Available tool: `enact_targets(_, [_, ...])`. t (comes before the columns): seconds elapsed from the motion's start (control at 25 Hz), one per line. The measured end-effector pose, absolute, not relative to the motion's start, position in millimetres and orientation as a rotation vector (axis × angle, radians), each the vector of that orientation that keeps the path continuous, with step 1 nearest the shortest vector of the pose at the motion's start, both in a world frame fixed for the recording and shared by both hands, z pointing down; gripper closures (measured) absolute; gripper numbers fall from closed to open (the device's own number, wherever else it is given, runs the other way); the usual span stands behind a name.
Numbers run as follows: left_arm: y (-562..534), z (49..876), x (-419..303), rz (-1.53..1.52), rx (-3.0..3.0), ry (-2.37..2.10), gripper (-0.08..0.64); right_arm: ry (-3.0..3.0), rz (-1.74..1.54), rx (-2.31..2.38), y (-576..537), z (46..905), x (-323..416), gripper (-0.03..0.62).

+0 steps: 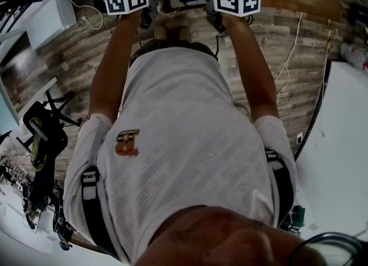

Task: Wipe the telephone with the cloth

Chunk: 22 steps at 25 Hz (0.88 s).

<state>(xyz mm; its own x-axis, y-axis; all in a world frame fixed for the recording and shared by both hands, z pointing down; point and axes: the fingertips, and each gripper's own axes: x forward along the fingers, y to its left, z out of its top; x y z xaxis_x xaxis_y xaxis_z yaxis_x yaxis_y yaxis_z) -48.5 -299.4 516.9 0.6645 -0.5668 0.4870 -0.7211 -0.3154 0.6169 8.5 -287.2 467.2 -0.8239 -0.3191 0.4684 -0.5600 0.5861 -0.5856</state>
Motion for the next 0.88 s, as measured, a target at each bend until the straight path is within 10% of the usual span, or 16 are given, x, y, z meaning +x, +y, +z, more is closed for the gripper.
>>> enact_targets(0.88, [-298.8,516.6,-48.6,0.238,2.016,-0.999,0.324,-2.237,0.89,1.092,-315.8,518.5,125.9,0.52])
